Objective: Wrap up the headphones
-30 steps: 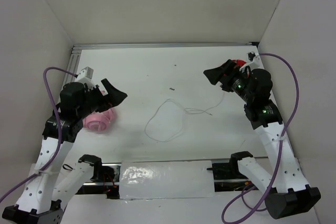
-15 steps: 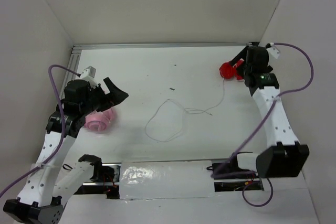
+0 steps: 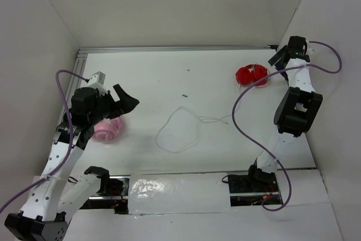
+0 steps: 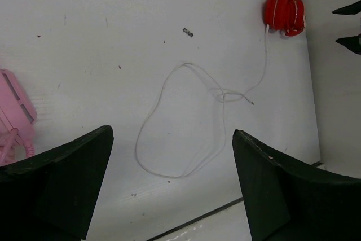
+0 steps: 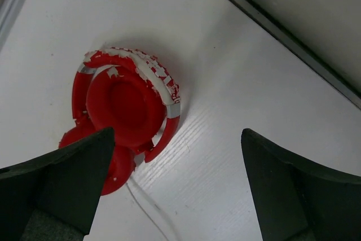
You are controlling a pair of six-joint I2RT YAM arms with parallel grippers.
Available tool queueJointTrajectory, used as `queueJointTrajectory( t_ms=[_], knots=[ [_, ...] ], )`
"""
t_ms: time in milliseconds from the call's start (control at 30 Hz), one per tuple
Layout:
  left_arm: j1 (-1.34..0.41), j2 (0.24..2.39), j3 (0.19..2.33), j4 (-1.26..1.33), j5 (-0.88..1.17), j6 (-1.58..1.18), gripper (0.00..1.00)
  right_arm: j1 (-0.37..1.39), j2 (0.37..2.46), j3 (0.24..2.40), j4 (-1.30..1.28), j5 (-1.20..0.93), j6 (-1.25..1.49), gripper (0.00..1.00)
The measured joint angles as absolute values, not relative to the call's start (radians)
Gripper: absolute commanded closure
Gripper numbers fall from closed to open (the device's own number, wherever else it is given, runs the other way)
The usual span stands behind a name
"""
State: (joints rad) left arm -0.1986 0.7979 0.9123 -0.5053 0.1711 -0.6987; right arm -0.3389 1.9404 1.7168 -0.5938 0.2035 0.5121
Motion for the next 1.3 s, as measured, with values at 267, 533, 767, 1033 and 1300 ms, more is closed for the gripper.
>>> queueJointTrajectory(
  t_ms=[267,533,767,1033,1300],
  knots=[
    [-0.200,0.781,0.864,-0.422,0.187,-0.676,0.01,-0.336,2.104,1.826,-0.604,0.154,0.453,0.03],
    [-0.202,0.888,0.864,-0.416,0.179,-0.657,0.01,-0.320,2.219,1.836,-0.613,0.114,0.394,0.10],
    [-0.205,0.925,0.870,-0.419,0.162,-0.655,0.01,-0.293,2.268,1.869,-0.634,0.115,0.376,0.74],
    [-0.205,0.926,0.879,-0.426,0.157,-0.653,0.01,-0.284,2.233,1.803,-0.559,0.073,0.308,1.00],
    [-0.207,0.936,0.912,-0.451,0.172,-0.654,0.01,-0.159,1.890,1.466,-0.442,0.082,0.175,1.00]
  ],
)
